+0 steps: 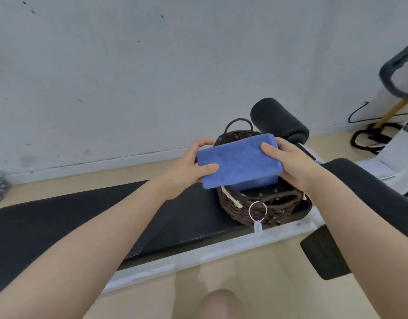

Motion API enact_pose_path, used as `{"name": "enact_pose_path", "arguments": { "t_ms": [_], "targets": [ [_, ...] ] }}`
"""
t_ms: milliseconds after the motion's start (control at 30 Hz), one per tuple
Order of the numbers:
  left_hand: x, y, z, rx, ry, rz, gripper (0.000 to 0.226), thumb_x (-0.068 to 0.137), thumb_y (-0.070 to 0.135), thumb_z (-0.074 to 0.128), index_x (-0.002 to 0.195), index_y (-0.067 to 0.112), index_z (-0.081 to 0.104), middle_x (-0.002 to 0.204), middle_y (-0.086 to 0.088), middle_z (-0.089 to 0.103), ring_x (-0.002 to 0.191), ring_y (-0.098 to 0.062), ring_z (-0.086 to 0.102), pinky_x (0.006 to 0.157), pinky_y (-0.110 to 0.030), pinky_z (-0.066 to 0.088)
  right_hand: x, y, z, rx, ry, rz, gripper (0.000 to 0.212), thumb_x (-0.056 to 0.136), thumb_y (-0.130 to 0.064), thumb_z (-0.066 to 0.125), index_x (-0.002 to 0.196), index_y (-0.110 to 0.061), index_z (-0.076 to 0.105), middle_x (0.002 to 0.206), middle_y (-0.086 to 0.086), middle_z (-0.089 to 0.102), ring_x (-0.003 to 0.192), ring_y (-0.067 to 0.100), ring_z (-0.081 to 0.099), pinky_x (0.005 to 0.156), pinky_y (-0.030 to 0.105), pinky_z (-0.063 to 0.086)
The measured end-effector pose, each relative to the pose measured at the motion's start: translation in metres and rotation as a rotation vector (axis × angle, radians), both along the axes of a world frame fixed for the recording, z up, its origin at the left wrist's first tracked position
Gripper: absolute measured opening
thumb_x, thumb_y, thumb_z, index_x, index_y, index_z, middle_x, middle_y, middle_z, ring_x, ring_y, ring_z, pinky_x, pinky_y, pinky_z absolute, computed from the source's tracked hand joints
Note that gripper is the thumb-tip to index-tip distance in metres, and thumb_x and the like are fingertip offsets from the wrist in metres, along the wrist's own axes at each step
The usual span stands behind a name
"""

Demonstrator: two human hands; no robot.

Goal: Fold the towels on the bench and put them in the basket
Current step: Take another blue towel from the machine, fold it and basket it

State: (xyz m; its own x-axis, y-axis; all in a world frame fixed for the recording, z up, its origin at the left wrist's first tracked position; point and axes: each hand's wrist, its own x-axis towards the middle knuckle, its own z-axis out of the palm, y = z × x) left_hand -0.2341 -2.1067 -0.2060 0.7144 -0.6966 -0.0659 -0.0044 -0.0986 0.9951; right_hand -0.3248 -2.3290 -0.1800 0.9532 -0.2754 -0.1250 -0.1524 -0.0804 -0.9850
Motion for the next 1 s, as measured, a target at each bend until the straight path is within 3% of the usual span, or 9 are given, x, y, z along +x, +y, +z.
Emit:
{"name": "enact_pose_path", "arguments": {
  "t_ms": [100,200,267,433,600,700,767,900,1000],
  "targets": [
    [0.008,-0.038,0.006,0.105,-0.158,-0.072,0.046,0.084,0.012,0.065,0.120,0.031,0.044,0.103,0.005,0.053,0.083,-0.008,0.057,0.069,-0.017,0.050,0.004,-0.036,-0.003,-0.109,0.076,-0.020,0.027,0.093,-0.029,0.055,0.118,-0.019,0.054,0.109,0.000,0.066,0.095,0.011,0.064,0.083,0.026,0.052],
    [0.012,-0.069,0.002,0.440,-0.400,-0.198,0.046,0.083,0.022,0.066,0.122,0.028,0.041,0.086,0.006,0.050,0.070,-0.007,0.049,0.057,-0.005,0.040,0.011,-0.062,-0.016,-0.330,0.239,0.019,0.023,0.091,-0.023,0.059,0.114,-0.022,0.053,0.106,-0.002,0.063,0.093,0.011,0.061,0.085,0.032,0.051],
    [0.012,-0.087,-0.007,0.620,-0.565,-0.268,0.046,0.084,0.026,0.064,0.124,0.024,0.041,0.078,0.007,0.045,0.069,-0.012,0.045,0.053,-0.012,0.037,0.018,-0.071,-0.027,-0.497,0.402,0.042,0.027,0.089,-0.025,0.061,0.114,-0.020,0.052,0.104,0.004,0.060,0.095,0.020,0.059,0.086,0.039,0.050],
    [0.017,-0.117,-0.024,0.925,-0.677,-0.452,0.052,0.087,0.034,0.061,0.128,0.012,0.039,0.103,-0.006,0.056,0.085,-0.021,0.045,0.067,-0.030,0.033,0.039,-0.063,-0.044,-0.965,0.669,0.210,0.024,0.090,-0.028,0.054,0.096,-0.006,0.046,0.076,0.005,0.046,0.079,0.024,0.046,0.060,0.030,0.034],
    [0.016,-0.134,-0.034,1.122,-0.711,-0.572,0.054,0.090,0.038,0.057,0.128,0.005,0.038,0.108,-0.014,0.059,0.084,-0.024,0.046,0.071,-0.032,0.035,0.061,-0.054,-0.067,-1.211,0.934,0.432,0.028,0.096,-0.024,0.045,0.072,-0.010,0.045,0.086,0.010,0.053,0.085,0.024,0.049,0.076,0.027,0.033],
    [0.010,-0.139,-0.042,1.175,-0.717,-0.580,0.055,0.089,0.039,0.058,0.126,0.004,0.037,0.107,-0.015,0.059,0.081,-0.025,0.047,0.069,-0.033,0.036,0.061,-0.053,-0.074,-1.237,0.924,0.406,0.021,0.095,-0.022,0.046,0.103,-0.006,0.057,0.120,0.017,0.058,0.104,0.028,0.055,0.076,0.028,0.034],
    [0.006,-0.141,-0.049,1.242,-0.755,-0.570,0.058,0.089,0.044,0.057,0.127,0.006,0.037,0.115,-0.011,0.058,0.089,-0.028,0.052,0.072,-0.036,0.039,0.058,-0.051,-0.081,-1.213,0.911,0.329,0.039,0.094,-0.021,0.048,0.125,0.001,0.046,0.125,0.020,0.056,0.112,0.033,0.055,0.078,0.032,0.037],
    [0.005,-0.148,-0.054,1.357,-0.822,-0.524,0.063,0.086,0.055,0.055,0.130,0.012,0.041,0.115,-0.004,0.055,0.108,-0.026,0.055,0.075,-0.035,0.040,0.056,-0.053,-0.088,-1.193,0.880,0.231,0.047,0.088,-0.024,0.058,0.126,-0.002,0.043,0.123,0.017,0.054,0.111,0.036,0.055,0.093,0.043,0.047],
    [0.001,-0.148,-0.053,1.375,-0.953,-0.447,0.060,0.086,0.050,0.060,0.129,0.012,0.041,0.122,-0.003,0.054,0.111,-0.024,0.056,0.073,-0.031,0.037,0.049,-0.055,-0.083,-1.344,0.736,0.144,0.047,0.083,-0.024,0.065,0.120,-0.005,0.044,0.122,0.013,0.052,0.112,0.034,0.055,0.086,0.038,0.046]
  ]
}}
